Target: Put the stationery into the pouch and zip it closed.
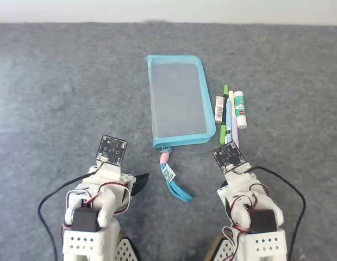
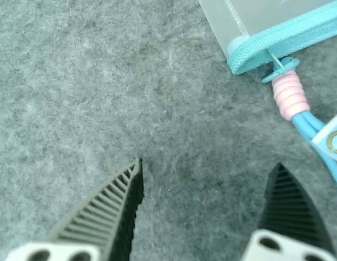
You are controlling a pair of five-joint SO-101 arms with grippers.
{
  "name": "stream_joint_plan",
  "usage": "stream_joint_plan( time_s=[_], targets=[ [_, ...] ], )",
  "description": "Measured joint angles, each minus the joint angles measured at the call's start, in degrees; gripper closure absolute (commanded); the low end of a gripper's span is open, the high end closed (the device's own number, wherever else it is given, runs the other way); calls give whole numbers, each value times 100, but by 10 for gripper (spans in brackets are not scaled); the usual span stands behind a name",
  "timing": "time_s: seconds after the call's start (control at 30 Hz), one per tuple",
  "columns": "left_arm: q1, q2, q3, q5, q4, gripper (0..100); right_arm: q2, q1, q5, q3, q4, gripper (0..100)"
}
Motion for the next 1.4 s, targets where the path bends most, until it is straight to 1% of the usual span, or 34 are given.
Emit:
stream_joint_plan(
  time_s=[1.17, 1.23, 1.4],
  targets=[
    [0, 0, 0, 0, 0, 662, 0, 0, -9, 0, -9, 983],
    [0, 0, 0, 0, 0, 662, 0, 9, -9, 0, -211, 983],
    [0, 0, 0, 0, 0, 662, 0, -149, -9, -18, -1222, 968]
  ],
)
